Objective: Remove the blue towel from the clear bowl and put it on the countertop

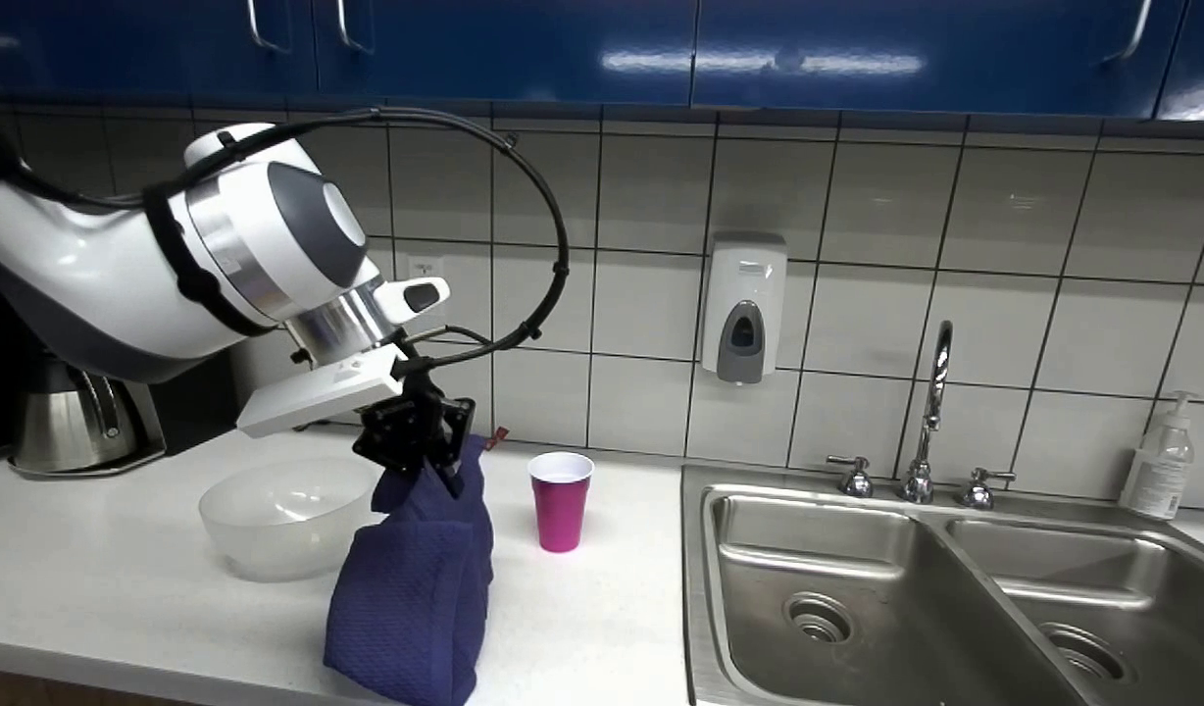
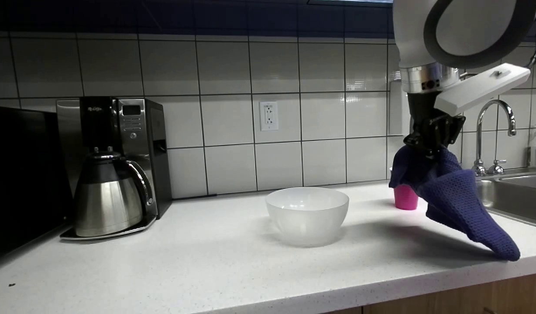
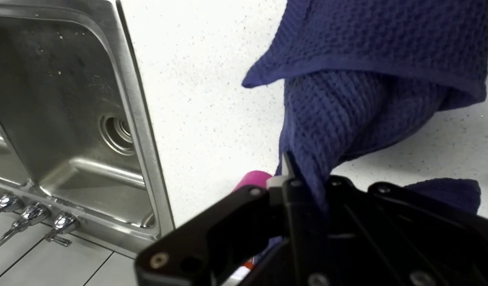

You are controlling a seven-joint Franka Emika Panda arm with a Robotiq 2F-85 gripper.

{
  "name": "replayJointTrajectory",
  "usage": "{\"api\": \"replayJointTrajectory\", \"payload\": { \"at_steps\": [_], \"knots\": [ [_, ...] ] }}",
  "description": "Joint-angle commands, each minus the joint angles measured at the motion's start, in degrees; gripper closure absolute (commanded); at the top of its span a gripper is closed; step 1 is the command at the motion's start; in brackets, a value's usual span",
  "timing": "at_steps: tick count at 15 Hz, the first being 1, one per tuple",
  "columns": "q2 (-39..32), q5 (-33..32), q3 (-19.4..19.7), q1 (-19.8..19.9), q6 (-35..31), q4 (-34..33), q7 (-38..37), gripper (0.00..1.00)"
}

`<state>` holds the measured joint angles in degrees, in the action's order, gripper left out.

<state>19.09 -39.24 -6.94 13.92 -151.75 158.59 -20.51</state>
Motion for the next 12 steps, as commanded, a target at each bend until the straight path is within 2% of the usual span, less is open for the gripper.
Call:
{"api": "replayJointTrajectory", "payload": {
  "at_steps": [1, 4, 5, 7, 12],
  "knots": [
    [-6.03, -6.45, -1.57, 2.99, -1.65, -3.07, -5.62, 0.99],
    [-8.89, -10.36, -1.06, 3.27, -1.52, -4.89, -8.85, 0.99],
    [-9.76, -11.14, -0.94, 3.20, -1.14, -5.52, -9.77, 0.71],
    [-10.71, -10.79, -0.70, 2.51, -0.76, -6.02, -10.11, 0.63],
    [-9.60, -7.80, -0.97, 0.60, 0.21, -5.25, -7.80, 0.26]
  ]
}}
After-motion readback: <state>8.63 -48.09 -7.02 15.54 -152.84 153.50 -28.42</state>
